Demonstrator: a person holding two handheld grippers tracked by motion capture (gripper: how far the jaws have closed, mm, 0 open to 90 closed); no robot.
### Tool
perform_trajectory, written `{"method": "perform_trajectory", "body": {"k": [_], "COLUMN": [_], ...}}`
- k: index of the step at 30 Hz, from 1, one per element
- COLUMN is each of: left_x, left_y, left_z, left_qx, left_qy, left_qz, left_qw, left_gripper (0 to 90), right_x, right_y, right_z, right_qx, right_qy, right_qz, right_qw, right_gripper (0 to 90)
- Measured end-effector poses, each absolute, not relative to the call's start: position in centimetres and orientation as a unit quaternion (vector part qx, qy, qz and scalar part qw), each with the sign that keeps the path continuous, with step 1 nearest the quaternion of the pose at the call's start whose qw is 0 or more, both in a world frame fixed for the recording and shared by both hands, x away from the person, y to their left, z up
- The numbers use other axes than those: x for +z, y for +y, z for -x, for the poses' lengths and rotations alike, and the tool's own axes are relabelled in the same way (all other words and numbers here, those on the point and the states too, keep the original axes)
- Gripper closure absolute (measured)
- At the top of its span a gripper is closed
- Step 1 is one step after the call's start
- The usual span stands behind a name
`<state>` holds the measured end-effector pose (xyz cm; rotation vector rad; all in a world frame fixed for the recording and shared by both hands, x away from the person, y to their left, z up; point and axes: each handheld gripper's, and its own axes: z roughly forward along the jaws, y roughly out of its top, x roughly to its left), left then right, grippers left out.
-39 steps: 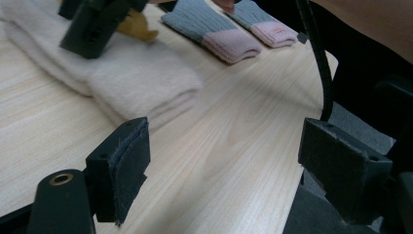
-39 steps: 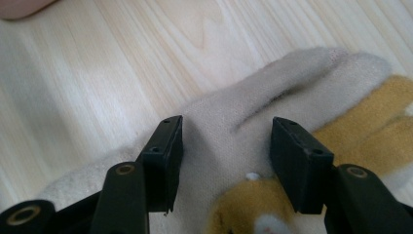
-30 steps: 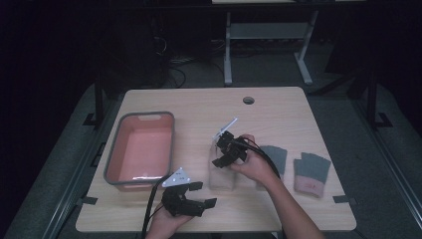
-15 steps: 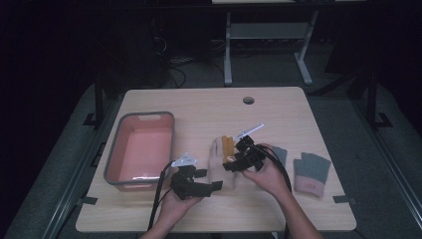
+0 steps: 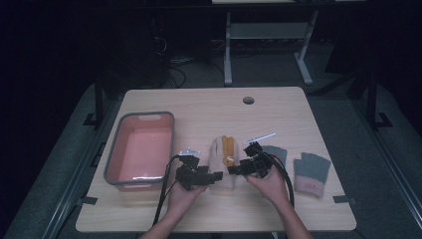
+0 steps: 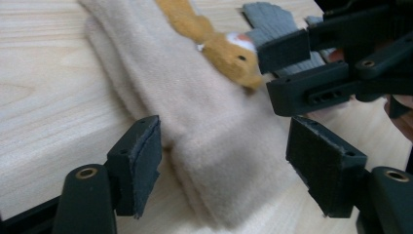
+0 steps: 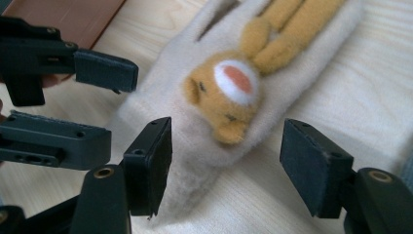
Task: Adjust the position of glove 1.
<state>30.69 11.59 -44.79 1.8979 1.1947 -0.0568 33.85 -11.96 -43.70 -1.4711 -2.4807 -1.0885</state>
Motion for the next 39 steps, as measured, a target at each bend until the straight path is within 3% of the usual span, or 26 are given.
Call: {"method": "perform_trajectory", "body": {"k": [16,26,39], "left_x": [-46.0,-46.5,-46.9], "left_y": [11.0,10.9,11.0], "left_z": [-31.6,-31.9,-32.3], "left_qx": [-0.022,-0.038,-0.064], "left_qy": [0.511,0.517,0.527], "left_qz": [-0.759,-0.753,-0.74], "left_qw": [0.403,0.405,0.412], "left_gripper": [49.5,53.5,61.8], "right_x": [-45.6,-46.5,-47.3], "right_y": [-11.9,-12.1,-11.3], "right_z": [-34.1,-33.9,-33.7], "right_qx": [-0.371,-0.383,-0.402], "right_qy": [-0.757,-0.733,-0.704], "right_qz": [0.535,0.556,0.578], "right_qw": [0.061,0.082,0.099], "right_gripper": [46.3,49.7,68.2]}}
